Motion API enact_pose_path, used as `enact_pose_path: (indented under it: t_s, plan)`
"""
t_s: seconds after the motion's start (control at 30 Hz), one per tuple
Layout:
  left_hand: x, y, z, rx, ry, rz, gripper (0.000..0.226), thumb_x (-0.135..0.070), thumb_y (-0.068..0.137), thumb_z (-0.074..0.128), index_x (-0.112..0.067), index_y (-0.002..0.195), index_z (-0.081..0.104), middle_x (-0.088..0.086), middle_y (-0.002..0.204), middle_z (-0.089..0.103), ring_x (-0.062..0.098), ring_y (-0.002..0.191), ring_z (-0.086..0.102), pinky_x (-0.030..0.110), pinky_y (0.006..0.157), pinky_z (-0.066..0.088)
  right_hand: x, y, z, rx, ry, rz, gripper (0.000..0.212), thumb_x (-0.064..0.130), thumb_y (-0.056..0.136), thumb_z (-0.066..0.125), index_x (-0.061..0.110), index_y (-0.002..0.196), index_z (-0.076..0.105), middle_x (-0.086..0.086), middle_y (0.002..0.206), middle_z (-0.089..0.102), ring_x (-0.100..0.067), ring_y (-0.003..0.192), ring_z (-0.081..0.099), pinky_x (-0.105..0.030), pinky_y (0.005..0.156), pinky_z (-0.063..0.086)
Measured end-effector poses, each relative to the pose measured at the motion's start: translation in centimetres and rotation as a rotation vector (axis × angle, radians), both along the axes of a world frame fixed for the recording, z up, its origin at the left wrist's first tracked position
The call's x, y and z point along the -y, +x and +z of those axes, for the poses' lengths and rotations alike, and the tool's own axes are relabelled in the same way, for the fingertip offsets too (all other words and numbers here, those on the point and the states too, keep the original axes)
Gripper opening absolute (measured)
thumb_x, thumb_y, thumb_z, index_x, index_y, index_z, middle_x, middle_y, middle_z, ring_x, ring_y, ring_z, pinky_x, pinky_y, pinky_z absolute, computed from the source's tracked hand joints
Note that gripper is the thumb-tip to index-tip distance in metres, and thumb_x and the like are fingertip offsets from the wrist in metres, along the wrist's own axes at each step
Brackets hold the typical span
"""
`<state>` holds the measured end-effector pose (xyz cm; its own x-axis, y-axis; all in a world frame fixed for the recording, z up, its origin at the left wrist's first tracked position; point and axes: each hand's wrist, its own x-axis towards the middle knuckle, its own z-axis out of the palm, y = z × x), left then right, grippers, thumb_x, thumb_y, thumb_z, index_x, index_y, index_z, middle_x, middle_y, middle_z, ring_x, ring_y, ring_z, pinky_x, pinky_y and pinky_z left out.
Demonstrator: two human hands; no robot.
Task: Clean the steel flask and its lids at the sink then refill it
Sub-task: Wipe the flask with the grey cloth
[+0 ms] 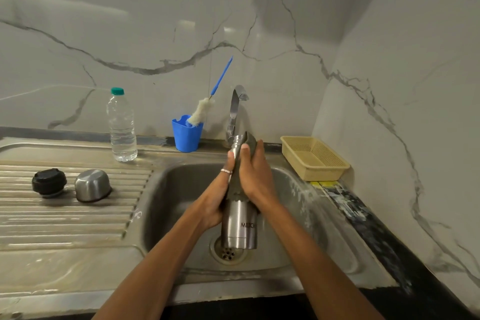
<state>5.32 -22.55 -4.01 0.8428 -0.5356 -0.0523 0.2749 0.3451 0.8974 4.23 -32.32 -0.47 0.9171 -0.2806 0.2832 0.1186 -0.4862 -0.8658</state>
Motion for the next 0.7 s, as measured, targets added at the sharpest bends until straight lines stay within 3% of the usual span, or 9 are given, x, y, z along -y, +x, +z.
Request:
enact_pose_path:
  t_s: [0.07, 0.17, 0.27, 0.33, 0.43, 0.5, 0.6, 0.7]
  plan:
    - [0.1, 0.2, -0.3, 0.058, 0.03, 0.024, 0.076, -0.068, 0.086, 0.061, -0.008, 0.133, 0.061, 0.022, 0.114, 0.073, 0.032, 0.094, 0.074, 0.043, 0.079, 0.059, 0.8, 0.9, 1.1, -0.047, 0.091, 0.04, 0.058, 0.062, 0.102, 0.036, 0.025, 0.147, 0.042, -0.003, 0.136, 0.06, -0.022, 0.118, 0.06, -0.036, 0.101, 0.046]
    - [-0.4, 1.1, -0.7, 0.221, 0.047, 0.009, 0.087, -0.05, 0.072, 0.088, -0.005, 0.137, 0.051, 0.027, 0.117, 0.07, 0.041, 0.096, 0.072, 0.048, 0.081, 0.06, 1.6, 1.3, 2.3, -0.103, 0.23, 0.12, 0.059, 0.072, 0.087, 0.06, 0.028, 0.125, 0.062, 0.004, 0.114, 0.071, -0.015, 0.102, 0.069, -0.038, 0.095, 0.055]
    - [0.0, 1.8, -1.2, 0.407, 0.194, 0.108, 0.086, -0.042, 0.065, 0.093, -0.01, 0.132, 0.05, 0.018, 0.114, 0.073, 0.038, 0.098, 0.074, 0.049, 0.083, 0.061, 2.0, 1.7, 2.0, -0.13, 0.258, 0.117, 0.04, 0.06, 0.08, 0.077, 0.027, 0.102, 0.071, 0.002, 0.093, 0.076, -0.015, 0.086, 0.074, -0.034, 0.083, 0.059]
    - [0.3, 2.0, -1.7, 0.488, 0.342, 0.202, 0.1, -0.053, 0.056, 0.097, -0.014, 0.133, 0.046, 0.01, 0.113, 0.073, 0.028, 0.093, 0.076, 0.046, 0.082, 0.063, 2.1, 1.9, 1.4, -0.137, 0.281, 0.063, 0.035, 0.051, 0.081, 0.078, 0.022, 0.099, 0.07, -0.003, 0.091, 0.076, -0.02, 0.083, 0.074, -0.036, 0.08, 0.06]
    - [0.3, 1.6, -1.7, 0.609, 0.602, 0.268, 0.11, -0.06, 0.053, 0.094, -0.02, 0.139, 0.038, -0.006, 0.118, 0.064, 0.009, 0.093, 0.07, 0.015, 0.075, 0.057, 2.5, 2.2, 0.5, -0.131, 0.29, 0.027, 0.028, 0.045, 0.084, 0.075, 0.021, 0.097, 0.068, -0.004, 0.089, 0.075, -0.022, 0.083, 0.073, -0.042, 0.082, 0.061]
    - [0.3, 1.4, -1.6, 0.709, 0.698, 0.281, 0.116, -0.06, 0.056, 0.091, -0.02, 0.147, 0.031, -0.009, 0.124, 0.056, 0.002, 0.098, 0.062, 0.006, 0.072, 0.048, 2.9, 2.1, 0.0, -0.127, 0.327, 0.059, 0.029, 0.046, 0.083, 0.078, 0.021, 0.096, 0.071, -0.004, 0.087, 0.076, -0.022, 0.082, 0.075, -0.043, 0.083, 0.062]
    - [0.5, 1.7, -2.0, 0.818, 0.77, 0.287, 0.131, -0.071, 0.054, 0.087, -0.018, 0.154, 0.023, -0.002, 0.142, 0.05, 0.008, 0.117, 0.056, 0.016, 0.092, 0.047, 3.2, 2.0, -0.6, -0.109, 0.397, 0.042, 0.033, 0.046, 0.08, 0.082, 0.02, 0.097, 0.072, -0.003, 0.086, 0.077, -0.021, 0.082, 0.076, -0.04, 0.081, 0.062]
    - [0.6, 2.2, -2.4, 0.828, 0.849, 0.253, 0.141, -0.074, 0.055, 0.086, -0.02, 0.161, 0.009, 0.002, 0.159, 0.032, 0.017, 0.138, 0.043, 0.032, 0.111, 0.042, 3.8, 2.6, -1.9, -0.065, 0.499, -0.043, 0.029, 0.044, 0.08, 0.08, 0.021, 0.096, 0.071, -0.004, 0.088, 0.077, -0.025, 0.086, 0.075, -0.044, 0.084, 0.061]
